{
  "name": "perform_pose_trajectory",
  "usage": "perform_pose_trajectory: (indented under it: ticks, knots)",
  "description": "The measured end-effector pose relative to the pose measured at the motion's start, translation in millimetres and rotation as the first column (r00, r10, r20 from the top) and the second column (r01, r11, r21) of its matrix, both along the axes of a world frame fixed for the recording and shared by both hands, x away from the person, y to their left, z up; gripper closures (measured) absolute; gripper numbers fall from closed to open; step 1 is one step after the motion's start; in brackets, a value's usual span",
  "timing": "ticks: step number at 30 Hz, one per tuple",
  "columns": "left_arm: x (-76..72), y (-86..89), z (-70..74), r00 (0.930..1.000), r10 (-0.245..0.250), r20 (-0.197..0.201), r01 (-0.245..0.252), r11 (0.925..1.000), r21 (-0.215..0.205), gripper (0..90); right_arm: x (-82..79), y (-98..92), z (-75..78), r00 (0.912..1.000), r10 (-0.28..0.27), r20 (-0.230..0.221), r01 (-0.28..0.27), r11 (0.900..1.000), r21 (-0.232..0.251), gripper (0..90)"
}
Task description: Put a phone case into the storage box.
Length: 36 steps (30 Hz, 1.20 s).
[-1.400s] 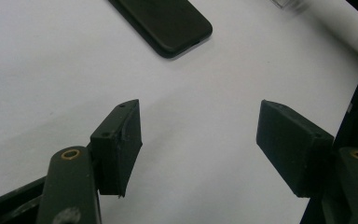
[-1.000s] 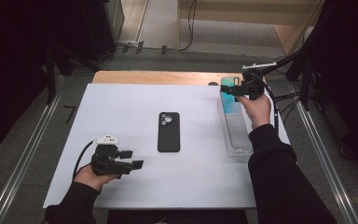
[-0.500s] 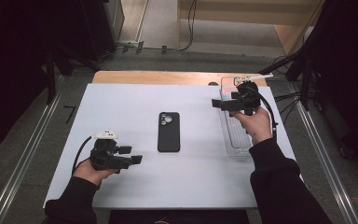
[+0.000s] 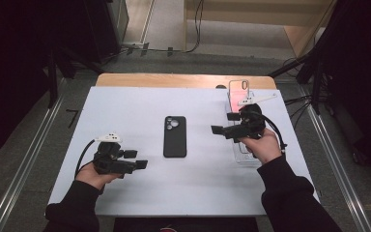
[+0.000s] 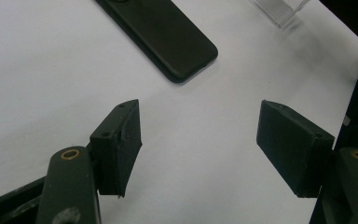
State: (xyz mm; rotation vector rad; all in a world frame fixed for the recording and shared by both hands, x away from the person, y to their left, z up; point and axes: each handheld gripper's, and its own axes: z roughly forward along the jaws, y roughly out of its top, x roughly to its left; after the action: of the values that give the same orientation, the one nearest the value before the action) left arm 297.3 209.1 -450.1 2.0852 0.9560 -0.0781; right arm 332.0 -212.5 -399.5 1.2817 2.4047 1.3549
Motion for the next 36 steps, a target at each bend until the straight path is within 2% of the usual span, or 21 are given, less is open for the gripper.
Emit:
perform_pose_trajectory:
  ticks: [6, 16, 20, 23, 25, 30, 36]
  knots:
    - [-3.4, 0.2, 2.0, 1.0, 0.002, 0.004, -0.002, 1.0, -0.001, 30.5, -18.6, 1.2, -8.3, 0.9989, 0.043, -0.02, -0.043, 0.999, 0.014, 6.5]
    - [-4.0, -3.5, 3.1, 0.9999, -0.007, 0.012, 0.007, 1.0, 0.005, 30.6, -51.0, -0.3, -22.6, 0.9964, 0.076, -0.036, -0.076, 0.997, 0.008, 6.8]
    - [-3.3, -3.5, 3.2, 0.9999, -0.004, 0.012, 0.004, 1.0, -0.002, 30.5, -57.8, 0.0, -30.8, 0.9938, 0.092, -0.062, -0.091, 0.996, 0.012, 6.8]
    - [-3.4, -3.3, 3.5, 0.9999, -0.006, 0.012, 0.006, 1.0, -0.003, 30.6, -62.8, -0.1, -36.4, 0.9941, 0.094, -0.055, -0.093, 0.996, 0.017, 6.8]
    - [-3.6, -3.1, 3.4, 0.9999, -0.007, 0.011, 0.008, 1.0, -0.004, 30.6, -66.8, 0.4, -41.1, 0.9948, 0.089, -0.049, -0.09, 0.996, -0.008, 6.8]
    - [-4.3, -2.9, 4.2, 0.9999, -0.01, 0.009, 0.01, 0.9999, -0.013, 30.6, -75.7, -1.9, -49.1, 0.991, 0.124, -0.052, -0.125, 0.992, -0.033, 6.8]
    - [-9.0, -4.6, 6.0, 0.9994, -0.03, 0.016, 0.03, 0.9993, -0.023, 30.6, -81.1, -13.7, -58.8, 0.9854, 0.149, -0.083, -0.15, 0.989, -0.011, 6.8]
